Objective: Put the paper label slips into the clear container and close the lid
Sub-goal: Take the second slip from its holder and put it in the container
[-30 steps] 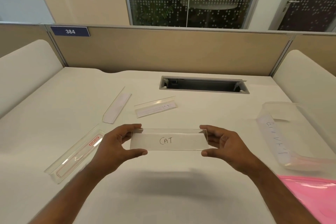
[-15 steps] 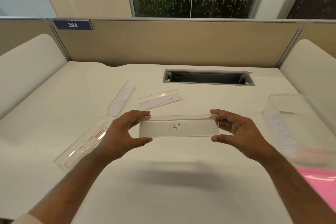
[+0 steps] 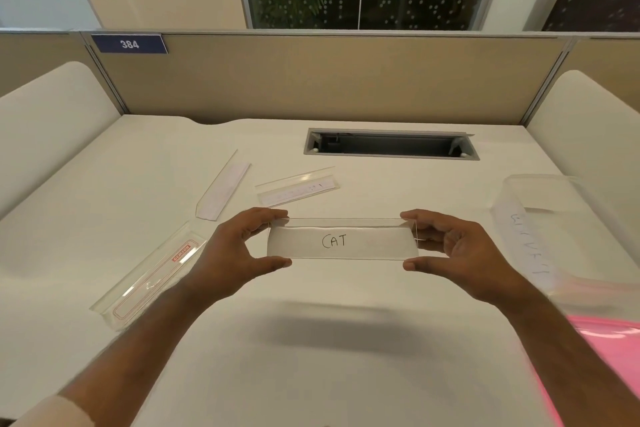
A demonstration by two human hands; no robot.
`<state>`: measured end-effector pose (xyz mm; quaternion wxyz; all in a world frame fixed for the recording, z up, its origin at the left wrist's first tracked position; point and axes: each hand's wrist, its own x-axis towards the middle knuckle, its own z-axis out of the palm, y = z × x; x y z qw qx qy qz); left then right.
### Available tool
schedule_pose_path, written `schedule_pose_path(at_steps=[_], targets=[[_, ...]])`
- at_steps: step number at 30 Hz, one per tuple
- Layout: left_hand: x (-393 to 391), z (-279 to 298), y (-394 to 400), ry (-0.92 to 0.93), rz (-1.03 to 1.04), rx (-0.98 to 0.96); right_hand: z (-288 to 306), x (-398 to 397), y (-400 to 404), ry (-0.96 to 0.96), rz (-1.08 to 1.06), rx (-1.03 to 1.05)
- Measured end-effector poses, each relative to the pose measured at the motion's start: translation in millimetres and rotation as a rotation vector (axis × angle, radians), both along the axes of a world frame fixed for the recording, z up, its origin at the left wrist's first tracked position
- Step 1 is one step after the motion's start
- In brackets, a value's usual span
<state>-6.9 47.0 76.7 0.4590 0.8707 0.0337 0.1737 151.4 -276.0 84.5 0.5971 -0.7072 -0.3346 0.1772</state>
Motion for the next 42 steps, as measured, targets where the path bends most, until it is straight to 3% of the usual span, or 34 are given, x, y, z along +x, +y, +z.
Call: schedule_pose_path(at_steps=[6, 11, 16, 23, 29, 35, 42], targets=[[11, -14, -9, 0.068, 0.045, 0.019, -2, 1, -9, -0.043, -0.059, -0.014], [23, -44, -12, 0.285, 0.129, -0.048, -5, 8, -26, -0.09, -0.169, -0.028], [46, -90, -37, 0.414, 0.291, 0.212, -10, 15, -44, -0.128, -0.293, -0.054], [91, -121, -71, 0.395, 0.181, 0.583, -14, 26, -72, -0.21, -0.513, -0.127], [113, -144, -87, 0.514, 0.146, 0.562, -10, 39, -104, -0.287, -0.702, -0.168], [113, -156, -89, 0.478, 0.171, 0.648, 0, 55, -141, -0.364, -0.921, -0.195], [112, -153, -91, 0.474, 0.168, 0.668, 19, 67, -175, -0.51, -1.132, -0.402]])
